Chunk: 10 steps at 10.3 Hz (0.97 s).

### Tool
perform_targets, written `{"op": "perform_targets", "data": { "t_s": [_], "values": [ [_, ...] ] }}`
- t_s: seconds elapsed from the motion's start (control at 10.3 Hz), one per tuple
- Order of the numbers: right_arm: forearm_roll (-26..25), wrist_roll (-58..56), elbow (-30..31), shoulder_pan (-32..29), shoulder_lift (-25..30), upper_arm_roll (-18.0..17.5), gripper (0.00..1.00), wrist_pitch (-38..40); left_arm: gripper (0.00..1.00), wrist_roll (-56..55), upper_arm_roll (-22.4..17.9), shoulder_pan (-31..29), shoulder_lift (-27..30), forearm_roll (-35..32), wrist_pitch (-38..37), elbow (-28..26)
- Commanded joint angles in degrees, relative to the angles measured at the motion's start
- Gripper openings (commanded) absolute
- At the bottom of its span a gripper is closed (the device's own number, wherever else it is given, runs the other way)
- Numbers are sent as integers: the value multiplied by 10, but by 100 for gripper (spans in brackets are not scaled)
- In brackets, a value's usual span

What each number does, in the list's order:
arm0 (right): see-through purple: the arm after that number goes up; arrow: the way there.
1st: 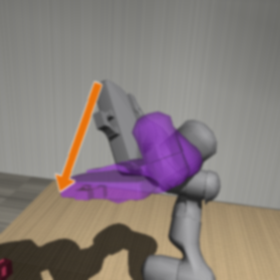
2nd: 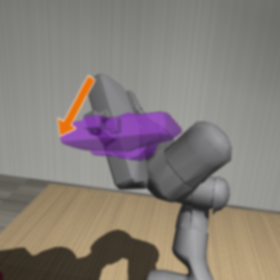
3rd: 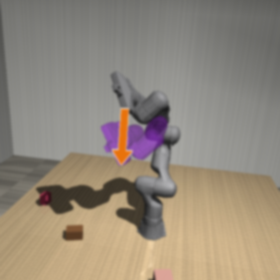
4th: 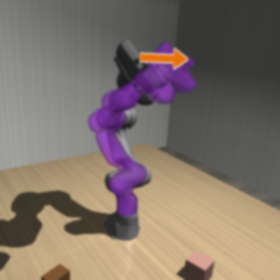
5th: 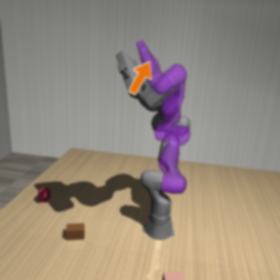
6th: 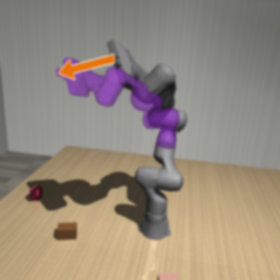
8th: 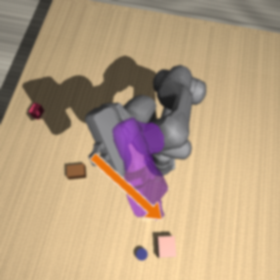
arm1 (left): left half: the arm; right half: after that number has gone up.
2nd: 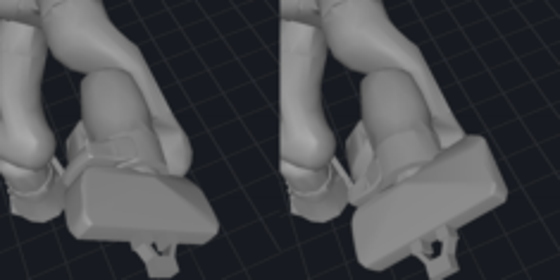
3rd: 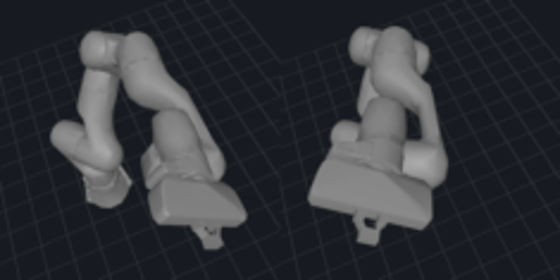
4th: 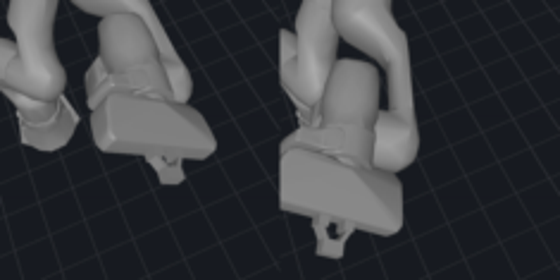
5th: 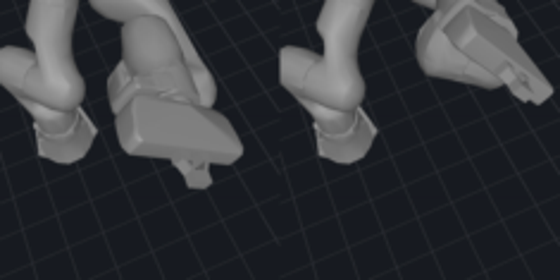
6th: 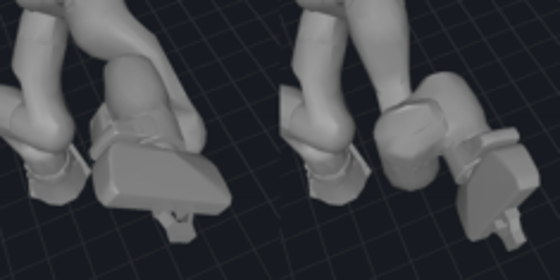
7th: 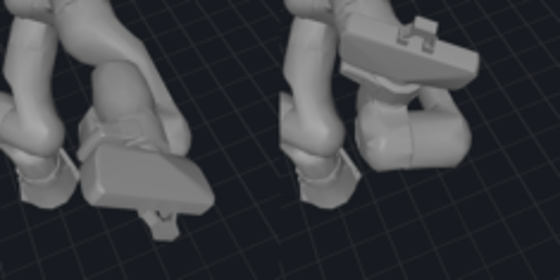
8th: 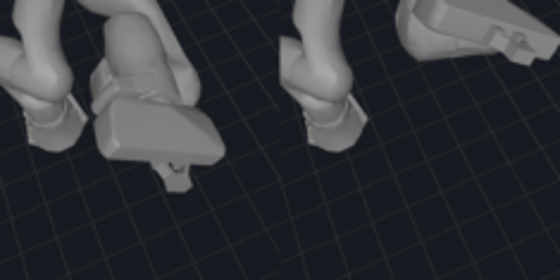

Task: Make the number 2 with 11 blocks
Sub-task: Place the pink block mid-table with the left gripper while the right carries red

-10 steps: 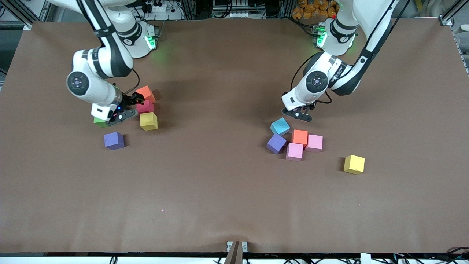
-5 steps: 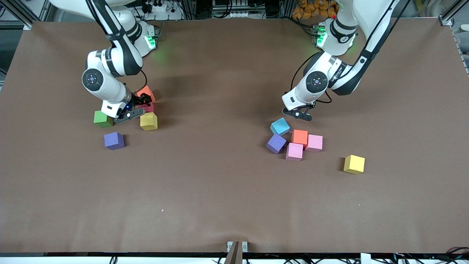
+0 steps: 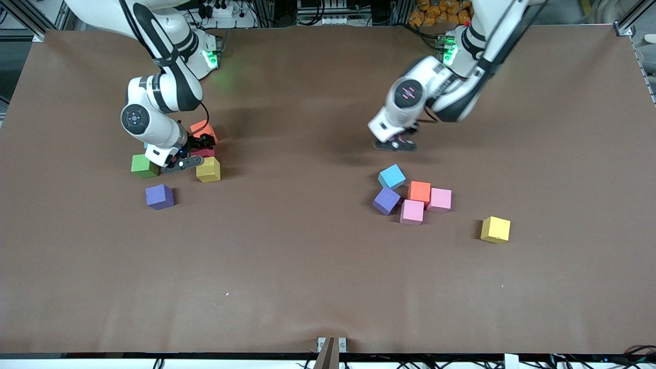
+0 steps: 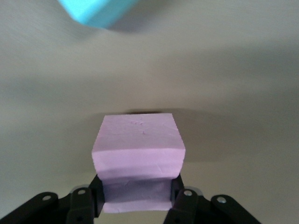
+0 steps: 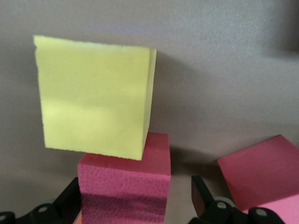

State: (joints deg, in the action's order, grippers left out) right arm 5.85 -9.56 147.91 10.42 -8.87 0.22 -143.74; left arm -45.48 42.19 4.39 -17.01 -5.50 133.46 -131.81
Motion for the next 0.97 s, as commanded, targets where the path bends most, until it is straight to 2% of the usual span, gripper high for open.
{"op": "perform_targets", "data": {
  "t_s": [0.0, 0.1, 0.19, 0.29, 0.58, 0.78, 0.87],
  "values": [
    [14, 4, 7, 0, -4, 0, 80, -4, 36, -74, 49, 4, -1, 27, -20, 27],
    [14, 4, 7, -1, -3, 0, 44, -1, 36, -96, 51, 24, -14, 34, -20, 40],
    [14, 4, 6, -2, 6, 0, 21, 1, 36, -137, 50, 57, -25, 38, -20, 58],
    [14, 4, 5, -1, 27, 0, 16, 26, 36, -172, 50, 82, -42, 39, -19, 77],
    [14, -18, -9, 5, 108, 0, 14, 123, 36, -236, 47, 128, -92, 31, -11, 118],
    [14, -110, -30, 6, 127, -1, 14, 162, 37, -246, 36, 155, -108, 29, 18, 117],
    [13, -172, -43, 6, 127, -1, 14, 167, 37, -247, 18, 178, -118, 9, 20, 118]
  ]
}}
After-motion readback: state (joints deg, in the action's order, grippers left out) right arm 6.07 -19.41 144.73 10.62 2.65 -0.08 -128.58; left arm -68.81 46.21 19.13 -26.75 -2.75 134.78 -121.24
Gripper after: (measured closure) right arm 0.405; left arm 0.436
